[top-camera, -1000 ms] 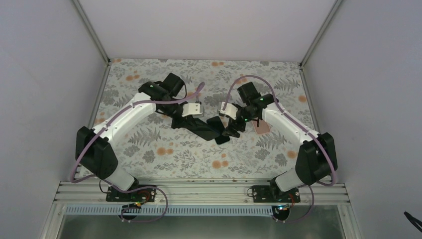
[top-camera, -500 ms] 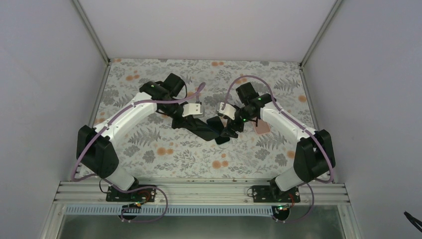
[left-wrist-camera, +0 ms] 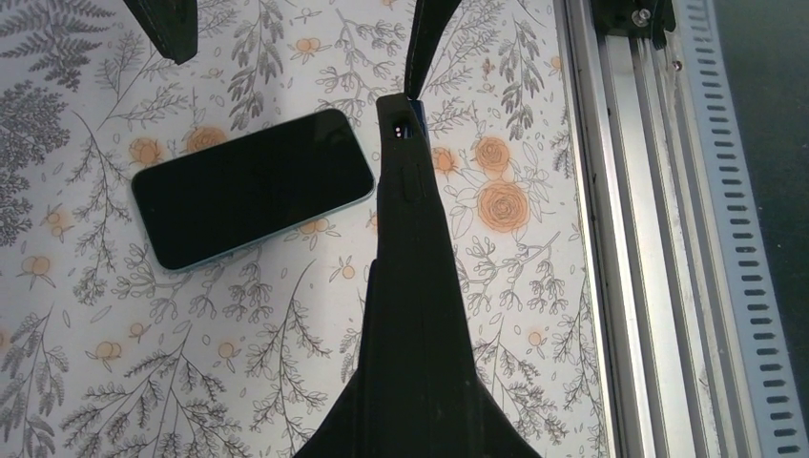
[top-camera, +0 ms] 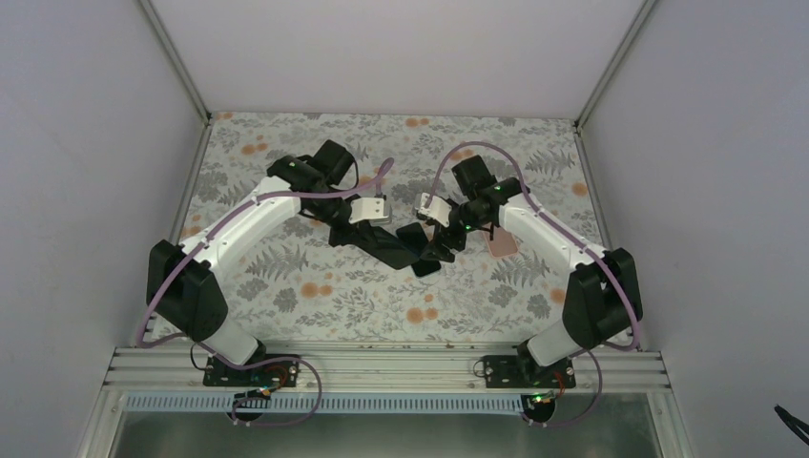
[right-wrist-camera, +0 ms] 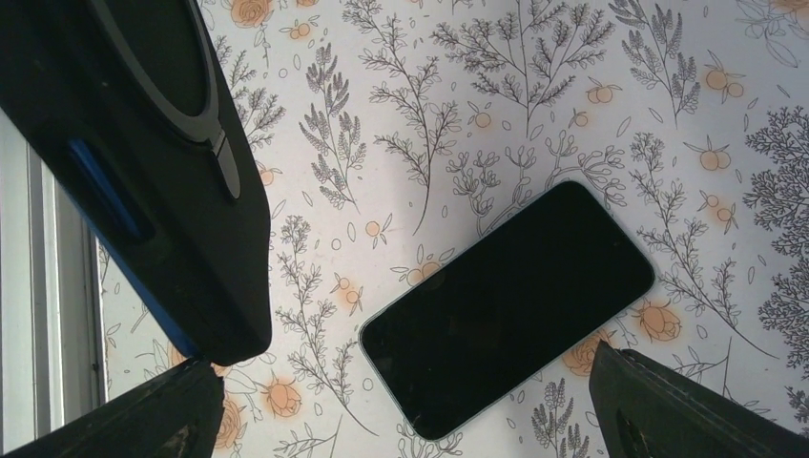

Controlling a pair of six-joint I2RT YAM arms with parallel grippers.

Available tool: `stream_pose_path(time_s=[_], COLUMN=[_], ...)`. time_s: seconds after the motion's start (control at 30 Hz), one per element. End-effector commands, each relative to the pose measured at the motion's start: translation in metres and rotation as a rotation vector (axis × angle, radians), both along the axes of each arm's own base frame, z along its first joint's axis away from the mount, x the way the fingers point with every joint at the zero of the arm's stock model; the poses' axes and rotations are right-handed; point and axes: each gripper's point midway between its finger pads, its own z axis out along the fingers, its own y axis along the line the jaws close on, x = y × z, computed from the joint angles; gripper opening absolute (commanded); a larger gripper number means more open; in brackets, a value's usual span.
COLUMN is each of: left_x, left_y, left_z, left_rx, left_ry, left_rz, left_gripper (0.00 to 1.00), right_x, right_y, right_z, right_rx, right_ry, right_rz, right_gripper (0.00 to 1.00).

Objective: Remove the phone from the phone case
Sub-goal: Remove the phone case from the phone.

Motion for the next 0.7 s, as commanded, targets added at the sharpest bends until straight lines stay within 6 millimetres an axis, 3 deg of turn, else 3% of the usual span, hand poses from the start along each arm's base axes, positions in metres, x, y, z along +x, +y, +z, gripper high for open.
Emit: stream_pose_path(time_s=[0.0, 0.2, 0.43, 0.67], left_x=[0.000, -0.008, -0.029, -0.041], left_y=[-0.012, -0.016, -0.024, -0.027], left_z=[0.018, 0.028, 0.042, 0.056], left_rx=[-0.073, -0.113, -0.207, -0.261], left_ry=[-0.013, 0.009, 0.121, 0.166], left_rz=[-0.031, -0.060, -0.141, -0.197], left_gripper=[0.02, 0.02, 0.02, 0.02], right_x=[0.010, 0.036, 0.055, 0.071], right_y=[0.014, 0.013, 0.017, 0.018], right_z=[0.005, 0.001, 0.017, 0.010], right_rx=[0.042, 0.024, 0.042, -0.001], right_ry=[-0.009, -0.090, -0.153, -0.181], right_rz=[0.000, -0.080, -0.121, -0.154], right_gripper=[0.98, 0.98, 0.99, 0.99])
